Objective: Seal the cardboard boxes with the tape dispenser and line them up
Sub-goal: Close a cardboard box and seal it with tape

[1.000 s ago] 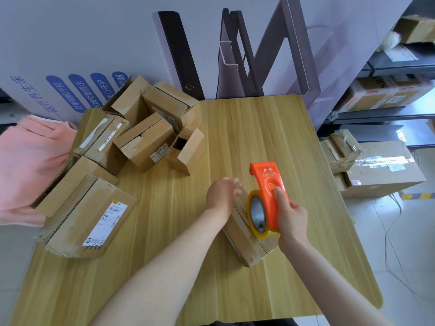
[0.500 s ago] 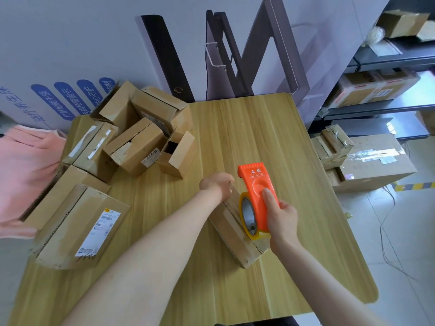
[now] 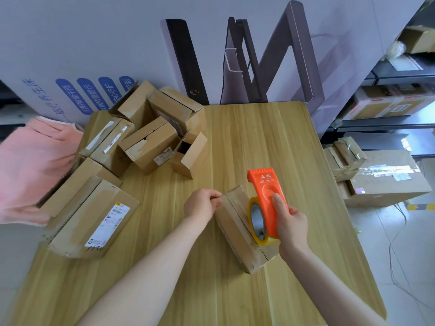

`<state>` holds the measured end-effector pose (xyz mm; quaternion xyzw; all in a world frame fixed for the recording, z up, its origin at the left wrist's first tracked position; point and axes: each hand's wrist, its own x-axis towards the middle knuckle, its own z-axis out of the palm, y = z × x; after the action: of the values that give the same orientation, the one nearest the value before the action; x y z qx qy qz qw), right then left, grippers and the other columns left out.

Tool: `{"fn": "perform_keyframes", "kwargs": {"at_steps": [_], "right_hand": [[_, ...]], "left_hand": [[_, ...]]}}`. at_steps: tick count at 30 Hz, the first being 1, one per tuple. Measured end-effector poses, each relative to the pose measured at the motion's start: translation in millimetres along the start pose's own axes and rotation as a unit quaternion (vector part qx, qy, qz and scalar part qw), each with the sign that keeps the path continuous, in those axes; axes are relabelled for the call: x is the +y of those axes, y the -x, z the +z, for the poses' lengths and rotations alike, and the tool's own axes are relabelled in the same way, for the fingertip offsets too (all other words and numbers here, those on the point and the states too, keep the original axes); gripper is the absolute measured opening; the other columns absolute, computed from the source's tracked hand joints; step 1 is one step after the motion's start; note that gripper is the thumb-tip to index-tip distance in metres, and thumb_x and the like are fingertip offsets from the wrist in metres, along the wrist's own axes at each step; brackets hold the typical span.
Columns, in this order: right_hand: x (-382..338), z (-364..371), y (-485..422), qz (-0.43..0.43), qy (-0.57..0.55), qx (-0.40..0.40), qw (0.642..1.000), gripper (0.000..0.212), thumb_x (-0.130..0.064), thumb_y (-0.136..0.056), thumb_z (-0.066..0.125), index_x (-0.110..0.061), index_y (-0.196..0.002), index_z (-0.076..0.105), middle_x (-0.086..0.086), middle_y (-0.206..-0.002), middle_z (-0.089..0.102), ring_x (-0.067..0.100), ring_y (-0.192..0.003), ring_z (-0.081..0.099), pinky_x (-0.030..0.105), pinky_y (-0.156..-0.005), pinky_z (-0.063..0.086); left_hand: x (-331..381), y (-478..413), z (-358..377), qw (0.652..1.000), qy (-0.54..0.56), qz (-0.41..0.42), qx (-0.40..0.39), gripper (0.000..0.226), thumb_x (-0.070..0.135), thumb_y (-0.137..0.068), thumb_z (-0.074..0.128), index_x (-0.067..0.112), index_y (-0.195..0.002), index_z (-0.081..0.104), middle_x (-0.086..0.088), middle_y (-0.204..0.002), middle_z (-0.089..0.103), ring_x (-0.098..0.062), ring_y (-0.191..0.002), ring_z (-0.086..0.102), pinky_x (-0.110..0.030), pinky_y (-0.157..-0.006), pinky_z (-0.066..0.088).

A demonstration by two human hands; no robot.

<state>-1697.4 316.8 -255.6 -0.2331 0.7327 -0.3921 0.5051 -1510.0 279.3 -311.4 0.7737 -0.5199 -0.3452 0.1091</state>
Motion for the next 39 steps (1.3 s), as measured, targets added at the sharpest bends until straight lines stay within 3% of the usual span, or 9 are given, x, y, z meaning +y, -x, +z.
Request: {"fn": "perform_keyframes", "kwargs": {"at_steps": [4,7,11,18,26,30,32,35,39], "right_hand": [[-3.3,-1.4,3.0,-0.007,0.003,-0.006,1.000,0.037,-0.044,-0.088,0.064,-0.010,-0.074,0.064,0.008,-0.069,0.064,0.021,-0.061,0.060,0.028,-0.055,0.046],[-5.0,-2.3,5.2,-0.013,0.004,-0.004,1.000,0.037,-0.044,-0.089,0.063,-0.009,-0.076,0.065,0.007,-0.068,0.064,0.020,-0.061,0.059,0.027,-0.054,0.045],[-4.2,-0.7,6.8,-0.017,0.013,-0.003,1.000,0.039,-0.044,-0.089,0.062,-0.008,-0.073,0.064,0.007,-0.067,0.062,0.018,-0.058,0.058,0.026,-0.052,0.042],[-0.3,1.6,6.6,-0.028,0.021,0.003,0.999,0.041,-0.043,-0.088,0.063,-0.005,-0.073,0.064,0.007,-0.064,0.061,0.018,-0.054,0.057,0.024,-0.049,0.042],[2.7,12.7,5.7,-0.068,0.006,0.019,0.998,0.038,-0.036,-0.087,0.068,-0.008,-0.062,0.061,0.006,-0.058,0.060,0.018,-0.052,0.055,0.024,-0.048,0.044],[-1.6,10.5,1.0,-0.069,-0.009,0.001,0.998,0.036,-0.036,-0.089,0.066,-0.009,-0.064,0.062,0.003,-0.057,0.059,0.015,-0.051,0.054,0.021,-0.047,0.043],[-3.6,3.6,0.0,-0.069,-0.024,0.003,0.997,0.038,-0.036,-0.089,0.065,-0.007,-0.066,0.060,0.006,-0.061,0.059,0.017,-0.054,0.053,0.025,-0.051,0.043],[-9.1,-14.0,-2.4,-0.087,-0.071,0.050,0.992,0.039,-0.035,-0.090,0.064,-0.007,-0.065,0.056,0.005,-0.058,0.052,0.013,-0.051,0.047,0.023,-0.049,0.038],[-15.9,-36.9,-8.6,-0.101,-0.105,0.093,0.985,0.039,-0.036,-0.090,0.064,-0.009,-0.062,0.055,0.001,-0.055,0.048,0.008,-0.045,0.044,0.022,-0.046,0.037]], "left_hand": [[-17.2,1.9,0.8,0.998,0.016,-0.047,-0.039,0.048,0.057,-0.089,0.052,0.027,-0.126,0.061,0.007,-0.117,0.066,-0.017,-0.096,0.063,-0.026,-0.068,0.047],[-29.0,18.3,7.4,0.984,0.107,-0.104,0.096,0.072,0.062,-0.077,0.065,0.019,-0.132,0.050,0.007,-0.126,0.057,-0.015,-0.108,0.058,-0.024,-0.076,0.042],[-25.6,32.6,26.1,0.948,0.251,-0.139,0.139,0.040,0.045,-0.082,0.070,0.016,-0.108,0.067,0.005,-0.104,0.069,-0.011,-0.090,0.063,-0.018,-0.072,0.044],[-11.6,15.6,26.4,0.976,0.188,-0.057,0.093,0.028,0.010,-0.097,0.051,0.017,-0.117,0.068,0.000,-0.121,0.066,-0.017,-0.114,0.060,-0.020,-0.091,0.043],[-27.6,46.8,34.9,0.978,0.165,-0.059,0.113,0.028,0.016,-0.094,0.056,0.016,-0.119,0.067,-0.001,-0.116,0.069,-0.018,-0.111,0.063,-0.024,-0.093,0.047],[-31.3,67.5,43.1,0.981,0.157,-0.066,0.095,0.041,0.022,-0.097,0.051,0.022,-0.138,0.050,0.003,-0.129,0.062,-0.016,-0.117,0.058,-0.031,-0.096,0.048],[-25.2,64.5,38.2,0.989,0.096,-0.026,0.107,0.050,0.014,-0.095,0.049,0.025,-0.144,0.041,0.009,-0.139,0.051,-0.014,-0.129,0.048,-0.031,-0.104,0.042],[2.5,47.0,30.0,0.977,0.020,0.164,0.135,0.050,0.003,-0.093,0.050,0.020,-0.139,0.047,0.007,-0.145,0.045,-0.012,-0.141,0.030,-0.026,-0.115,0.024],[49.7,24.7,46.7,0.946,-0.106,0.304,-0.038,0.040,0.024,-0.099,0.045,0.023,-0.139,0.045,0.006,-0.146,0.044,-0.015,-0.142,0.026,-0.037,-0.116,0.019]]}}
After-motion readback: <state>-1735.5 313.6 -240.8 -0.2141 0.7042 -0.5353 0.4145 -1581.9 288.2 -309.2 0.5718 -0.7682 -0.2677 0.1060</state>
